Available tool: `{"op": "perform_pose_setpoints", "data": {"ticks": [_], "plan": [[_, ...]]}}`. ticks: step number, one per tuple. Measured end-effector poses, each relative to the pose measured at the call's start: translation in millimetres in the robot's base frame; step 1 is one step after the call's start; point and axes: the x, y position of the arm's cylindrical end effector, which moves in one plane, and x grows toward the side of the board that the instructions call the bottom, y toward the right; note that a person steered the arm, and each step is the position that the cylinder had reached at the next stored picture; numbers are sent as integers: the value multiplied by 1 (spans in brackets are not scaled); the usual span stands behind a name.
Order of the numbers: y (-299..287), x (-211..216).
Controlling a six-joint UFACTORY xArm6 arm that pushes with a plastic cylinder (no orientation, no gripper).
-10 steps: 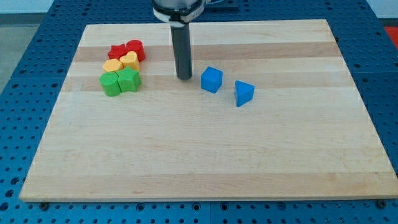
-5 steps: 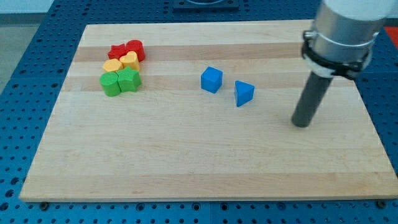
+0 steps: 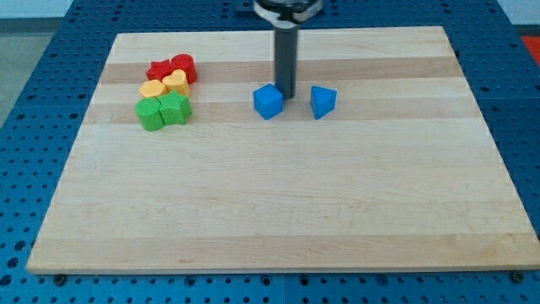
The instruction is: Place the blue cube at the bottom right of the green star
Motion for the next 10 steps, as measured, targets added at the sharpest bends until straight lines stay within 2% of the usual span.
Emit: {"op": "perform_pose_setpoints", "data": {"ticks": [2,3,4,6,7,10], "plan": [[-79,22],[-50,20],[13,31],[22,82],[6,95],[-27,31]]}}
